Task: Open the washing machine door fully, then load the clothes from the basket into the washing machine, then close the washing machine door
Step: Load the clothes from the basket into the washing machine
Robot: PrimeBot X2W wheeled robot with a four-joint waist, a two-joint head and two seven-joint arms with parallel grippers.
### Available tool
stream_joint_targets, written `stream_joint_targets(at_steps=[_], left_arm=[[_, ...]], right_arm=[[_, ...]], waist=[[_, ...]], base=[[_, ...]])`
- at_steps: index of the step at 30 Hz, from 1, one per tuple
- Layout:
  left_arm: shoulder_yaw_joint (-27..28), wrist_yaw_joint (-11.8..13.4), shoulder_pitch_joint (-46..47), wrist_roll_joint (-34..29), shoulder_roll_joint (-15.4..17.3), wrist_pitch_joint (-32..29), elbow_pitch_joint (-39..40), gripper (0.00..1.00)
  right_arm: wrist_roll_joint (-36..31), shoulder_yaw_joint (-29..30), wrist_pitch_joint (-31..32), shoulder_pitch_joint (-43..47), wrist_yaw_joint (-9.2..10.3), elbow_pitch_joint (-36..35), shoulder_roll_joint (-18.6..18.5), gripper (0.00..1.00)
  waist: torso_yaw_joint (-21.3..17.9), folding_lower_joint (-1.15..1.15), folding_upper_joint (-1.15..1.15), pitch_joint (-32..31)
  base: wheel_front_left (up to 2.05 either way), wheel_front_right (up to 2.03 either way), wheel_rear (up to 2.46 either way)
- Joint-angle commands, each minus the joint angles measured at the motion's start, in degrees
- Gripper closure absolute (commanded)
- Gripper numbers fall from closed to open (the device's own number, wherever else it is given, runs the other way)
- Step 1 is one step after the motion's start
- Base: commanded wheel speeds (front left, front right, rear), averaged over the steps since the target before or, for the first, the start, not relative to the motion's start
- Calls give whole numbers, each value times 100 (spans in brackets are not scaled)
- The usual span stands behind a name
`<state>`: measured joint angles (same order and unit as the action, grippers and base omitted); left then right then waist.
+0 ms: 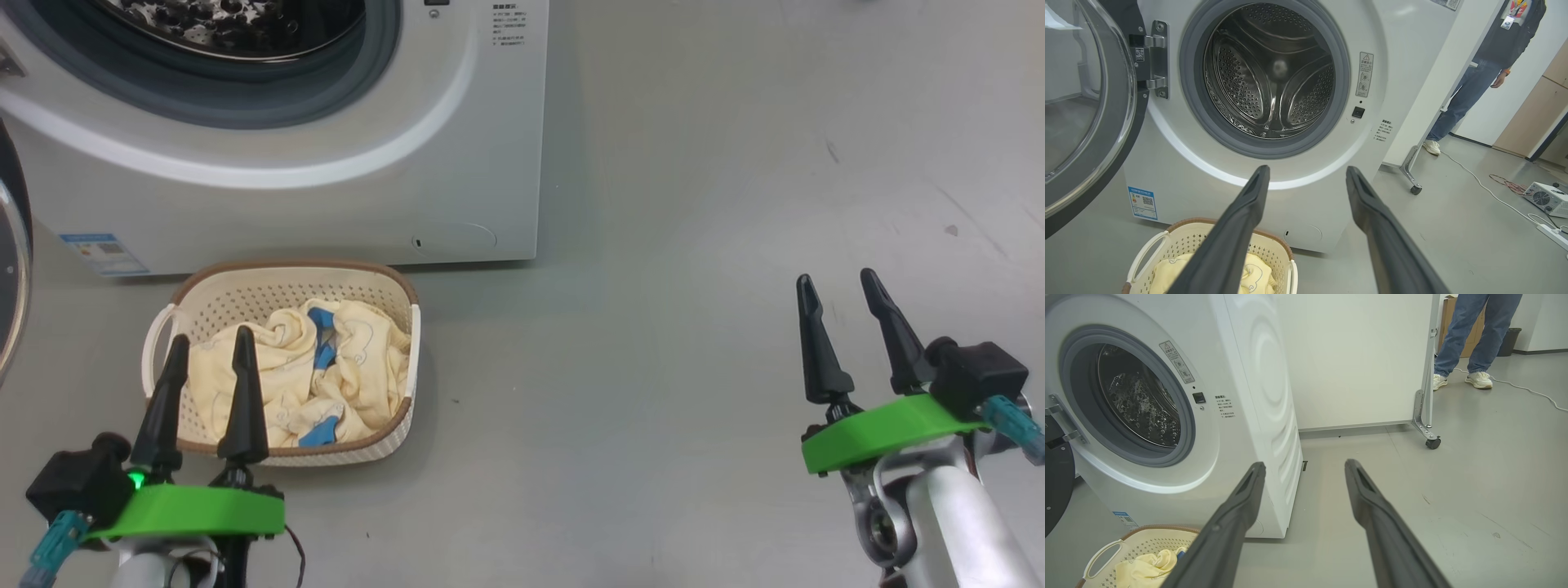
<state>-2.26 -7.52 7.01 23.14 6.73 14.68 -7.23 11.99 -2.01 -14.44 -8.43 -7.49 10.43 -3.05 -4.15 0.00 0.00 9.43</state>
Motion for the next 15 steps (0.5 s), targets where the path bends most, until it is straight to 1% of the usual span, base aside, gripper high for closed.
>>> stream_joint_targets(at_steps=[1, 15], left_arm=[[221, 3, 147, -82, 71, 32, 167, 0], [220, 3, 216, -298, 12, 32, 39, 0]], right_arm=[[-41, -94, -55, -105, 0, -205, 16, 0], [-56, -86, -56, -112, 0, -142, 17, 0]], waist=[[6, 0, 0, 4], [37, 0, 0, -16]], base=[[0, 0, 0], [0, 0, 0]])
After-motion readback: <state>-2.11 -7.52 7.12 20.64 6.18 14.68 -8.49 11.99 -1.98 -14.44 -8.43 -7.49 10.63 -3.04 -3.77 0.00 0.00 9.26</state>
